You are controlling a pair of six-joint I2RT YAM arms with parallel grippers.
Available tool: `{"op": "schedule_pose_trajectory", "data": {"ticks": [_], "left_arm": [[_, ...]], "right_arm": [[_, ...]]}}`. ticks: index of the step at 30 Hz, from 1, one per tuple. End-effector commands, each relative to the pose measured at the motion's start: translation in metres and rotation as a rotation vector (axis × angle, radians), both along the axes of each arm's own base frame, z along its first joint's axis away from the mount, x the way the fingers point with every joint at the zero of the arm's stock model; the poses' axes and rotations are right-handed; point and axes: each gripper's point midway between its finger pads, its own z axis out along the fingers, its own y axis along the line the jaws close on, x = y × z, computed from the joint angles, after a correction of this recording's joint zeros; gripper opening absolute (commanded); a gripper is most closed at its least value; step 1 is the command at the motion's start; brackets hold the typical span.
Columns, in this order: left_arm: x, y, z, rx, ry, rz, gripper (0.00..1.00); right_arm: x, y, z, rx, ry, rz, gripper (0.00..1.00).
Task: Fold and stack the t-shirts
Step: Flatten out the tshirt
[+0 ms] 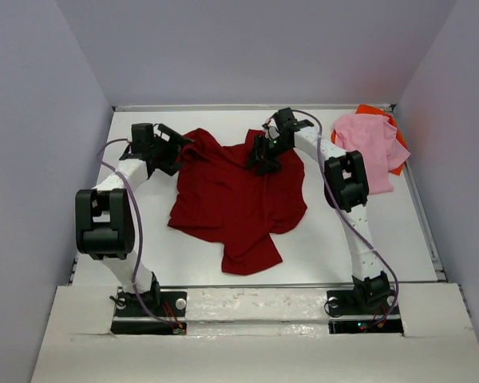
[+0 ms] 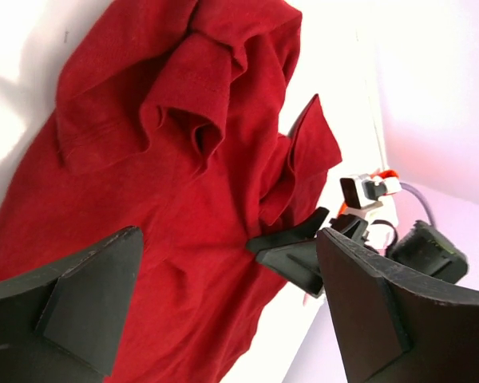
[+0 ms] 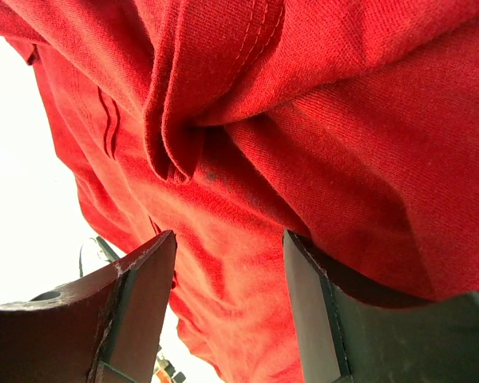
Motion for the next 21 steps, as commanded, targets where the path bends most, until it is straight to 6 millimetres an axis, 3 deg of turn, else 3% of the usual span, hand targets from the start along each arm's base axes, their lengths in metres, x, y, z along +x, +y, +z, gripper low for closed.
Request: {"op": "schedule_pose_trajectory", "data": {"ticks": [1, 7, 15, 21], "left_arm": [[0.001, -0.011, -0.012, -0.082, 0.025, -0.02, 0.99], [-0.002, -0.01, -0.031, -0.096, 0.076, -0.003, 0.99], [-0.001, -0.008, -0.039, -0.103, 0.101, 0.025, 0.99], [0.004, -0.004, -0.064, -0.094, 0.164, 0.061, 0.99]], "right_arm": [[0.009, -0.027, -0.034, -0.111, -0.002, -0.025, 0.63], [0.01, -0.026, -0.036, -0.11, 0.0, -0.024, 0.63], [0.013, -0.03, -0.037, -0.107, 0.001, -0.032, 0.63], [0.012, -0.03, -0.037, -0.109, 0.001, -0.032, 0.63]]}}
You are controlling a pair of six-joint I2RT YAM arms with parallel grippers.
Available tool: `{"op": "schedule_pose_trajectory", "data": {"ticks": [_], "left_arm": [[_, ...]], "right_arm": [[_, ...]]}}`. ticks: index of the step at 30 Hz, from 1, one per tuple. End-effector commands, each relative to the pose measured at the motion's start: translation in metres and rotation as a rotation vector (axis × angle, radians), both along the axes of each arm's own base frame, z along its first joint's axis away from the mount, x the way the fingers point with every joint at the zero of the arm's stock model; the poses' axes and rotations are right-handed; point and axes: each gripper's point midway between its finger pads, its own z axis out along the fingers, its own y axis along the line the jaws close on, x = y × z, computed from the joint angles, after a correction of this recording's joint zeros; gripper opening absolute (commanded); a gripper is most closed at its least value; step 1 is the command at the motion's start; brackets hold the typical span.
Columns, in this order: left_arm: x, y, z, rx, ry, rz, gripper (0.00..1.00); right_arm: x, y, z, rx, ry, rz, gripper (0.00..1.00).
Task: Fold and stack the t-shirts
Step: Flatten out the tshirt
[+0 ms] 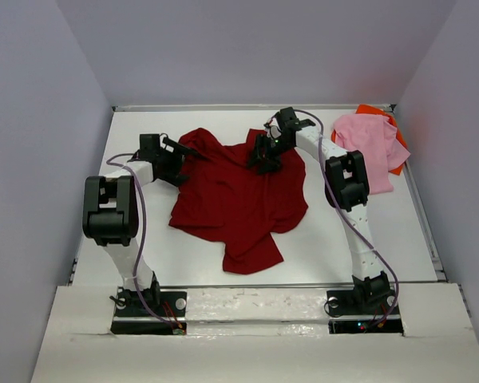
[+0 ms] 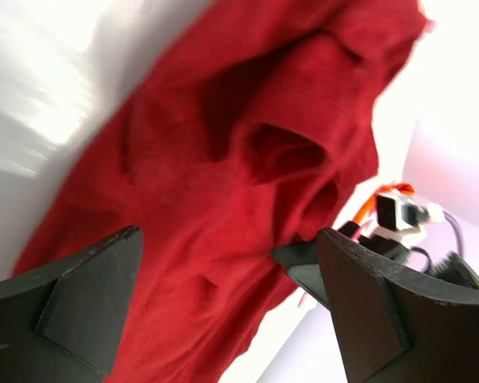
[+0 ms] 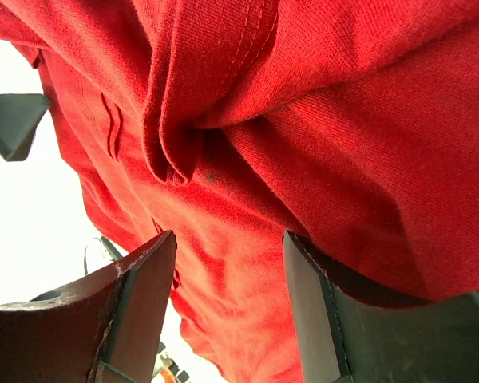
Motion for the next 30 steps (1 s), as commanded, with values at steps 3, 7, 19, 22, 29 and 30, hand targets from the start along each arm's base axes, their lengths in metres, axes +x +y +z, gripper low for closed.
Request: {"op": "schedule_pose_trajectory", "data": {"ticks": [3, 7, 19, 22, 29, 30], "left_arm": [[0.013, 0.003, -0.018, 0.0, 0.039, 0.031, 0.99], [0.023, 0.005, -0.026, -0.003, 0.053, 0.056, 0.96], [0.057, 0.011, -0.004, 0.024, 0.003, 0.077, 0.93], [0.06, 0.026, -0.003, 0.02, 0.0, 0.111, 0.92], [0.067, 0.025, -0.02, 0.007, 0.023, 0.093, 0.16], [0.067, 0.024, -0.023, 0.002, 0.031, 0.092, 0.05]], "right_arm": [[0.009, -0.026, -0.034, -0.117, -0.011, -0.024, 0.63], [0.012, -0.03, -0.032, -0.117, -0.018, -0.032, 0.63], [0.008, -0.032, -0.031, -0.118, -0.014, -0.028, 0.62], [0.009, -0.031, -0.029, -0.116, -0.019, -0.028, 0.62], [0.01, -0.031, -0.025, -0.112, -0.027, -0.028, 0.62], [0.01, -0.03, -0.025, -0.111, -0.026, -0.028, 0.62]]}}
